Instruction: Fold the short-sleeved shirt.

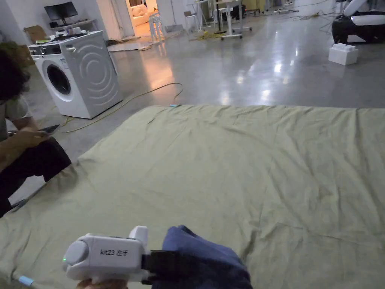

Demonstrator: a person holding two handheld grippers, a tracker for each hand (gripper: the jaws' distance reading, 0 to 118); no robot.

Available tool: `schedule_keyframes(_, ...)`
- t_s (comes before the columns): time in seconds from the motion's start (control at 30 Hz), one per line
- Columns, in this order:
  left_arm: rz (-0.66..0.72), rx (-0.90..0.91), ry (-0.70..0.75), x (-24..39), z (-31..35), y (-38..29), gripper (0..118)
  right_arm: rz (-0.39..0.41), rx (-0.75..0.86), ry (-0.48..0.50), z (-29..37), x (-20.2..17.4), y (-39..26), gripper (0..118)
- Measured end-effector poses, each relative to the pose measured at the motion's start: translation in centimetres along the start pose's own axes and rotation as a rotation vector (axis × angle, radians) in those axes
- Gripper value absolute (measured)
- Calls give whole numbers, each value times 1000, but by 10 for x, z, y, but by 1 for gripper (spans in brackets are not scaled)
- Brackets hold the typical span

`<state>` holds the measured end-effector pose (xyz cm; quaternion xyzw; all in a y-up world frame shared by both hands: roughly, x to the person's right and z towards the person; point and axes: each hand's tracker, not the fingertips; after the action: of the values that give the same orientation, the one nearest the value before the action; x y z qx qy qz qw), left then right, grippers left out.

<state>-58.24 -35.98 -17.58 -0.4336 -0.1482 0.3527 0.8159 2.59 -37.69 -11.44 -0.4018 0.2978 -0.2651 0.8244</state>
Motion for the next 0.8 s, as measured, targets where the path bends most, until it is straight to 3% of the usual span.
schedule_keyframes(0.07, 7, 22, 115, -26, 29, 22, 35, 5, -27, -12, -2, 6, -8, 0)
schedule_keyframes(0.2, 101, 18, 213, -73, 35, 48, 35, 26, -72, -50, -10, 16, -14, 0)
schedule_keyframes(0.23, 97, 14, 272, -40, 16, 26, 38, 13, -84, -50, -11, 19, -14, 0)
schedule_keyframes(0.33, -15, -2, 431, -39, 12, 27, 74, 12, -79, -72, -4, 24, -13, 0)
schedule_keyframes(0.4, 29, -8, 431, -34, 20, 23, 79, 25, -63, -80, 5, 24, -10, 0)
schedule_keyframes(0.43, 43, -44, 516, -20, 28, 27, 79, 30, -51, -77, 12, 24, -9, 0)
schedule_keyframes(0.53, -232, 45, 604, 32, 63, 29, 80, 48, -2, -68, 34, 24, -5, 0)
schedule_keyframes(0.6, -344, 124, 627, 91, 79, 16, 80, 75, 53, -86, 54, 20, 0, 0)
schedule_keyframes(0.63, -399, 161, 605, 78, 92, 25, 79, 82, 82, -94, 63, 17, 3, 0)
schedule_keyframes(0.73, -499, 338, 536, 161, 106, -21, 80, 89, 209, -98, 100, 2, 16, 0)
schedule_keyframes(0.8, -525, 514, 473, 210, 111, -59, 79, 144, 298, -121, 126, -11, 25, 0)
